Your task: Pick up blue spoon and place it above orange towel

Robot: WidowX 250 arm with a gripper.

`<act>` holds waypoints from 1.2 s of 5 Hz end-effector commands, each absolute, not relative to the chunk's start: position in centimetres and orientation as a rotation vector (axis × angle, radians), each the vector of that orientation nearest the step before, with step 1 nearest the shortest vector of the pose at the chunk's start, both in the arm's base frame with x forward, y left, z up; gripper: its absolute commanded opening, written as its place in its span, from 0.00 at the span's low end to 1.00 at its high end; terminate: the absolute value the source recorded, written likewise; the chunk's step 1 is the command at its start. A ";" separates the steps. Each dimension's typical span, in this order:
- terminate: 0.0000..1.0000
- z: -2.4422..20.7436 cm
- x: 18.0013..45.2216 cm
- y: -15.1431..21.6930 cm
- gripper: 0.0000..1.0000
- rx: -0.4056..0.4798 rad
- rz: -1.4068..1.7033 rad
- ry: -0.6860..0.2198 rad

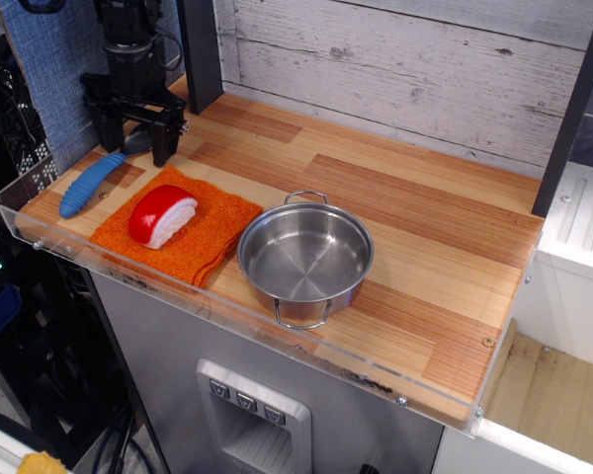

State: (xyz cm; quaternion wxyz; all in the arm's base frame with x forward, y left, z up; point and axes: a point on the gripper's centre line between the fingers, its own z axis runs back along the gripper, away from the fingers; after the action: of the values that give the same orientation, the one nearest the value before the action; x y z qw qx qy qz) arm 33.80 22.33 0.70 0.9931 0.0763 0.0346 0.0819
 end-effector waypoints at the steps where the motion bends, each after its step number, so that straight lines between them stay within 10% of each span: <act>1: 0.00 1.0 30.5 25.3 1.00 0.181 0.218 0.086; 2: 0.00 0.9 30.0 25.8 1.00 0.179 0.218 0.086; 3: 0.00 0.6 29.9 26.0 0.00 0.179 0.232 0.089; 6: 0.00 1.2 30.6 26.5 0.00 0.154 0.244 0.087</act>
State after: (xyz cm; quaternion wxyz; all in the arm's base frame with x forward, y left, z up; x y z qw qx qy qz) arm 31.71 25.08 0.75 0.9909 0.0691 0.0465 0.1056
